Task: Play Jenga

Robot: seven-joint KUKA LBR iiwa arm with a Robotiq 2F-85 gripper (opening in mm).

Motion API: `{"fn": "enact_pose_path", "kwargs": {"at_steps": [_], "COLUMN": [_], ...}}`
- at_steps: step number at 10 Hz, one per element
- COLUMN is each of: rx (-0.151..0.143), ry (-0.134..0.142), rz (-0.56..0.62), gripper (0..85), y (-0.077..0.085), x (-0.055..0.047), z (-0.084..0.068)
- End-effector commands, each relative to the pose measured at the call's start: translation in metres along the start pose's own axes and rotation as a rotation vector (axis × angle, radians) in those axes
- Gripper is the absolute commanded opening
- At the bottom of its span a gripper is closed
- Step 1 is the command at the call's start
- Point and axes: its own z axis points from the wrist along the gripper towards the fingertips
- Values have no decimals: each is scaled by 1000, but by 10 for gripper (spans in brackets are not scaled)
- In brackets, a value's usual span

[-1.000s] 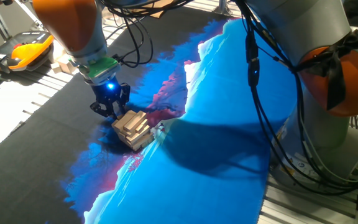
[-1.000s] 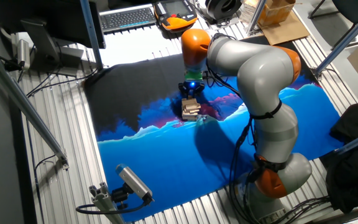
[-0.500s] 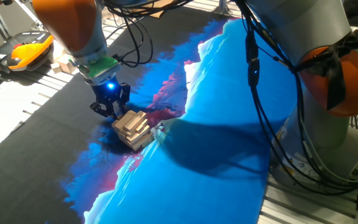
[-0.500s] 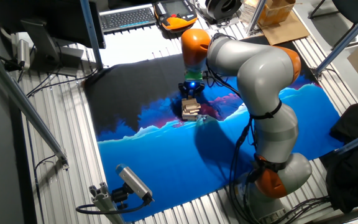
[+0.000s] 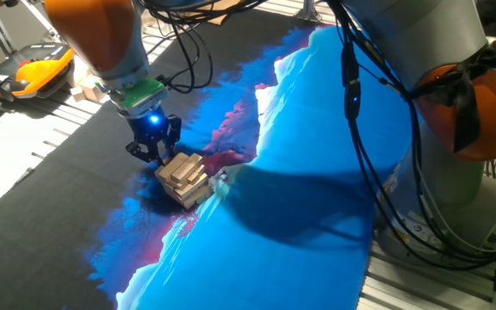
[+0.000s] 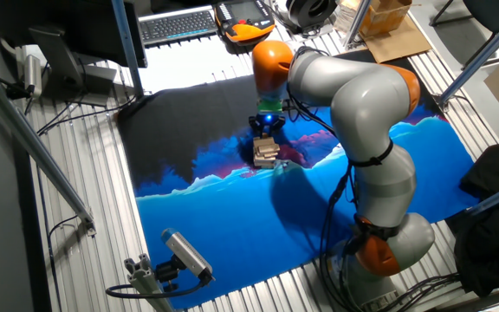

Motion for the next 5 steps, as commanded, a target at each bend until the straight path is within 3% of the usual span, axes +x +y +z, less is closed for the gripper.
{"fn": "enact_pose_path", "kwargs": {"at_steps": [1,5], "rx": [1,5], "ry": [-2,-4], "rz": [2,8], "gripper": [340,340], "y": [1,2], "x": [1,6], "z": [1,1]}}
